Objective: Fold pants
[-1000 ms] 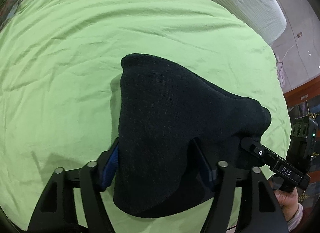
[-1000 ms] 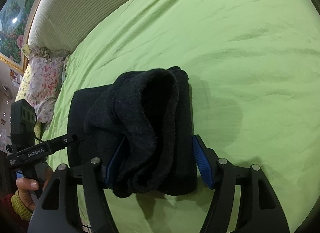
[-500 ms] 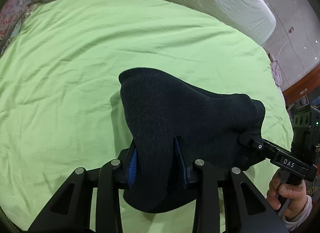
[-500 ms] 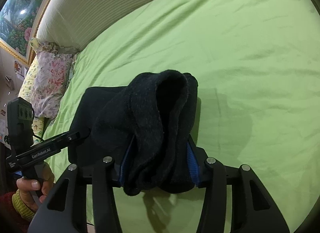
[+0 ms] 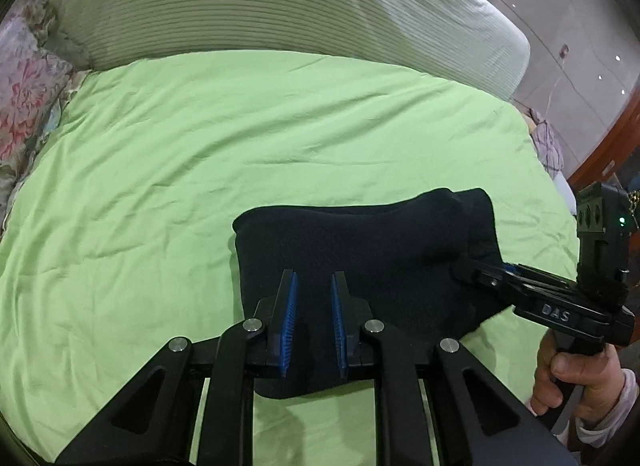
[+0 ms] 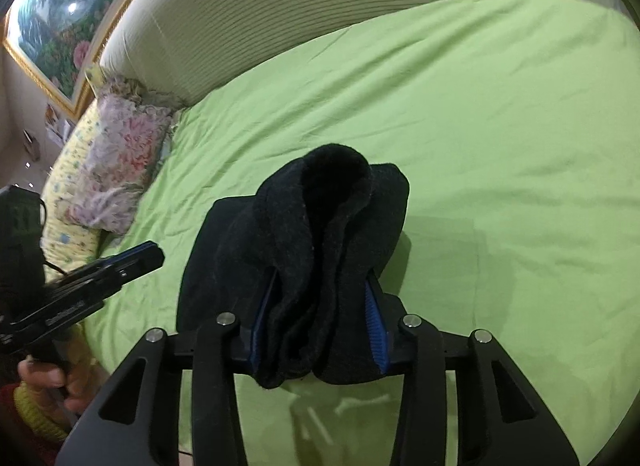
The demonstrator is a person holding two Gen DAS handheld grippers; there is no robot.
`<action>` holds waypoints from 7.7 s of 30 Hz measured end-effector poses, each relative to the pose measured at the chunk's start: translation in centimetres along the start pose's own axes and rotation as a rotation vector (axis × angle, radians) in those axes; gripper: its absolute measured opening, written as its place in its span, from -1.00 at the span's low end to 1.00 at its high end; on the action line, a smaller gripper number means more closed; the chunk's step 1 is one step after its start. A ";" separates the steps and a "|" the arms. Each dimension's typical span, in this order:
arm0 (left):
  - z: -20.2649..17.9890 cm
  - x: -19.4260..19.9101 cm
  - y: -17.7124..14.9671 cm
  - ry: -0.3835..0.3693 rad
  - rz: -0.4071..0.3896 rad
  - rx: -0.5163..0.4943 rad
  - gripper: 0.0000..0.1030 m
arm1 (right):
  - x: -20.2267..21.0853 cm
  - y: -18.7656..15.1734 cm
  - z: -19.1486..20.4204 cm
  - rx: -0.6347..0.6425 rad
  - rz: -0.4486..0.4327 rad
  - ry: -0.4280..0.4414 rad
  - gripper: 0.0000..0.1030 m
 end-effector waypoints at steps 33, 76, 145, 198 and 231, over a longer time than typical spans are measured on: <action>3.7 -2.5 2.5 -0.173 0.126 0.223 -0.58 | 1.0 1.8 1.3 -0.002 -0.037 0.098 -0.24; 14.1 -4.1 5.6 0.131 0.023 0.333 -0.08 | -11.0 6.8 4.9 0.107 0.081 0.108 0.15; 11.1 1.4 -3.4 0.299 -0.335 0.241 0.65 | -6.2 0.1 11.7 0.538 -0.288 -0.128 0.76; 10.1 1.3 -3.3 0.327 -0.336 0.203 0.69 | -6.4 -0.6 11.9 0.528 -0.312 -0.159 0.76; 9.8 1.3 -3.1 0.330 -0.326 0.185 0.72 | -6.0 0.5 11.2 0.522 -0.308 -0.145 0.77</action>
Point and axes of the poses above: each gripper's, at about its wrist camera, not at the fingertips, and x roughly against the way its jaws point, z to its left, y to its top, the point moved 2 cm from there along -x, roughly the way its jaws point, and after that the axes turned 14 degrees about x, right-handed, at the moved point
